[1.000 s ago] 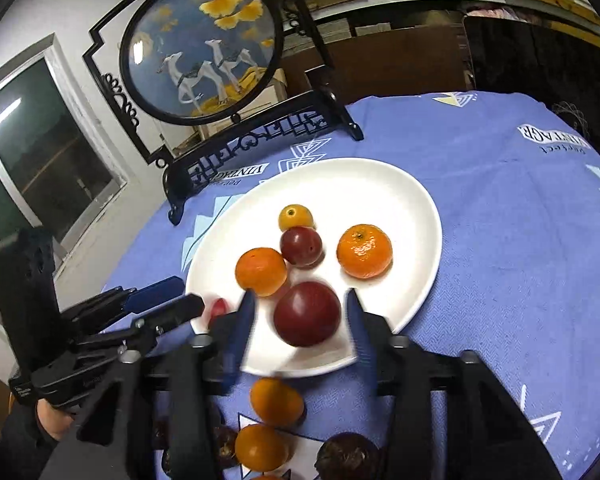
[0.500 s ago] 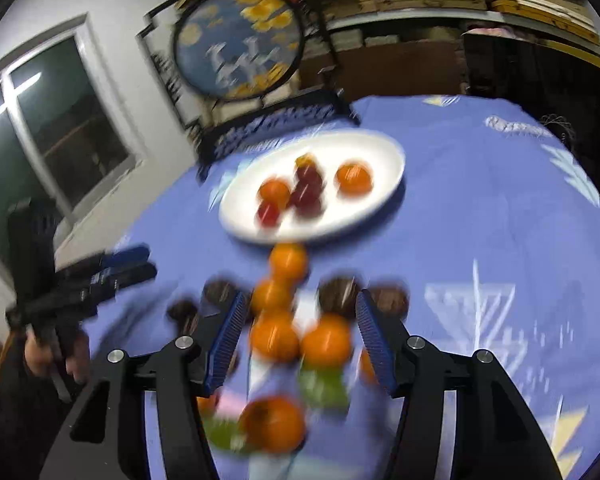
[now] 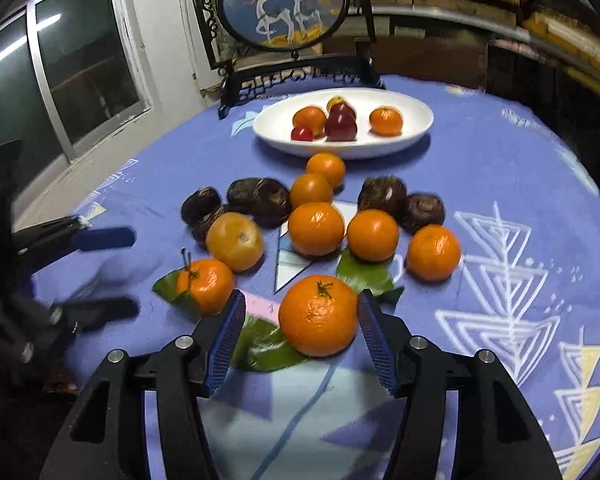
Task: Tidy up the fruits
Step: 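Grasp a tangerine with the right gripper while the left gripper grasps a leafy tangerine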
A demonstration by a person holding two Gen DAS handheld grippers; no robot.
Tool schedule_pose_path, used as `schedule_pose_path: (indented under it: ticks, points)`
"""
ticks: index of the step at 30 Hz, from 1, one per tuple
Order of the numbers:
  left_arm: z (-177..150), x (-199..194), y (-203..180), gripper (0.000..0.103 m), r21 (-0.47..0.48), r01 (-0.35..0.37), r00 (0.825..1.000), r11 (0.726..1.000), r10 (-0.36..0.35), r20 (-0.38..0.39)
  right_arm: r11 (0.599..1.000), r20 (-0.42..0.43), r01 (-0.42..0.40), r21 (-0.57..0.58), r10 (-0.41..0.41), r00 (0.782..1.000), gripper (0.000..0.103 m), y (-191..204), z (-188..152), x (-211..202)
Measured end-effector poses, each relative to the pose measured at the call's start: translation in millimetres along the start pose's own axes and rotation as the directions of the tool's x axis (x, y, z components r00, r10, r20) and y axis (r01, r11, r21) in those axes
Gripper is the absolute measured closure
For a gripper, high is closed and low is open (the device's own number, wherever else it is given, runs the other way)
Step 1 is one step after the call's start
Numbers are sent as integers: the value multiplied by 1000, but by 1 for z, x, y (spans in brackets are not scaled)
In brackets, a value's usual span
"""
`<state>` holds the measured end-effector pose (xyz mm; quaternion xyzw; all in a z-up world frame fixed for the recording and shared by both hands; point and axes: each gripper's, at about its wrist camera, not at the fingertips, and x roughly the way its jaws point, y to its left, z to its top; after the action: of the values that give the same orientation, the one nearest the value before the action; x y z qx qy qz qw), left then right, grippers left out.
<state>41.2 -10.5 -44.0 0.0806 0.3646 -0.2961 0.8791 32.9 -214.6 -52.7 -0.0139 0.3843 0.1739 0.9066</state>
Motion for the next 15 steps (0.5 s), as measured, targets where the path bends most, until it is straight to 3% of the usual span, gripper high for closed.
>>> schedule_pose_path:
  ticks: [4, 7, 13, 15]
  points:
    - [-2, 5, -8, 28, 15, -9, 1000, 1000, 9, -15, 999, -42, 49, -9, -50, 998, 47, -1, -1, 13]
    - [0, 11, -10, 28, 21, -39, 999, 999, 39, -19, 1000, -59, 26, 15, -25, 998, 59, -6, -4, 17]
    - [9, 33, -8, 28, -14, -110, 993, 994, 109, -52, 988, 60, -71, 134, 63, 996, 60, -32, -5, -4]
    - [10, 44, -8, 36, -19, -107, 991, 994, 105, -81, 976, 101, -110, 190, 92, 991, 60, -44, -6, -12]
